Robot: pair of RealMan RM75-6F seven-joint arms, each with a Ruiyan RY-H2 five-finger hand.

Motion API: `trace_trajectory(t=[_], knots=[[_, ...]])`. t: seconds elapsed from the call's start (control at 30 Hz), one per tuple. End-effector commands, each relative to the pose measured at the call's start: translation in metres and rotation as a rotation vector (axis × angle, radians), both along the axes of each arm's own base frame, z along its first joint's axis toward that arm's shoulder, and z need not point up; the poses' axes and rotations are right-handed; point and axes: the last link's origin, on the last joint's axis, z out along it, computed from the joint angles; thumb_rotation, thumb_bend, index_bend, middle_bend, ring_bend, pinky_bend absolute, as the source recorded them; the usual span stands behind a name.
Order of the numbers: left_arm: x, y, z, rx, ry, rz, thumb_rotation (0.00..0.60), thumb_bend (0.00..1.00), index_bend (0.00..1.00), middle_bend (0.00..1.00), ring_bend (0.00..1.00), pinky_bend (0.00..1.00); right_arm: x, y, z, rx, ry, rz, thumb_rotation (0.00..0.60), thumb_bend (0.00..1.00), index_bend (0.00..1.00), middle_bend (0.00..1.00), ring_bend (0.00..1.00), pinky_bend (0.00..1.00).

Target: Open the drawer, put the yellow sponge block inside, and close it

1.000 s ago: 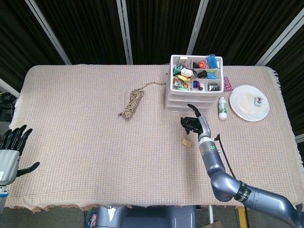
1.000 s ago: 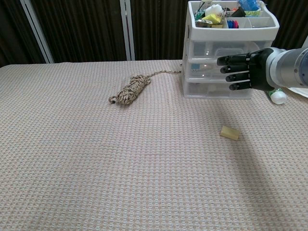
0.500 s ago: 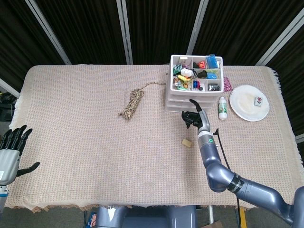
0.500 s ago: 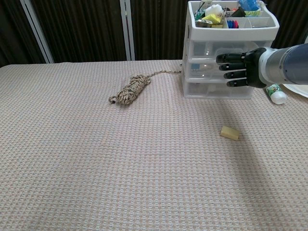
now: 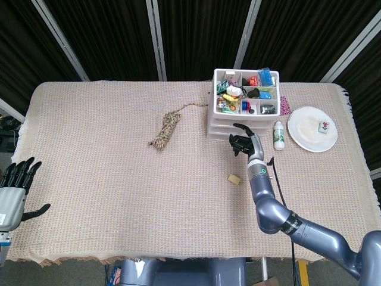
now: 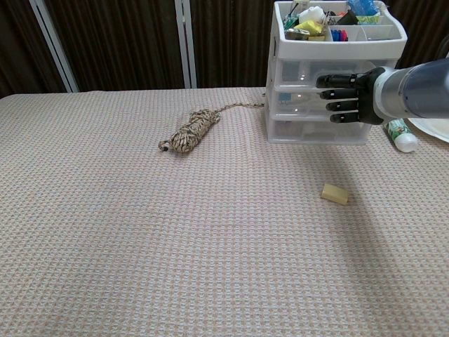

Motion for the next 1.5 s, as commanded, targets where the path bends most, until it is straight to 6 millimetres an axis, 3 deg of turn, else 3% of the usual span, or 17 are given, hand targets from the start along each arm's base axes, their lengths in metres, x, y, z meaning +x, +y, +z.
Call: trace_trajectory(t=[0.03,0.73,1.5], knots=[[0.000,0.000,0.000,0.000,-0.001,0.001,0.600,0.15,0.01,0.00,0.00,0.00,0.001,-0.002,-0.001,-0.001,-0.003,-0.004,0.600,0.41,0.27,0.74,0.73,0.76],[0.000,0.001,-0.001,-0.007,0.002,0.008,0.600,0.15,0.01,0.00,0.00,0.00,0.007,-0.009,-0.008,-0.001,-0.005,-0.021,0.600,0.43,0.32,0.74,0.73,0.76],[0.000,0.002,-0.001,-0.002,-0.004,0.010,0.600,0.15,0.02,0.00,0.00,0.00,0.004,0.010,-0.009,0.040,-0.011,0.002,0.600,0.43,0.33,0.73,0.73,0.76]])
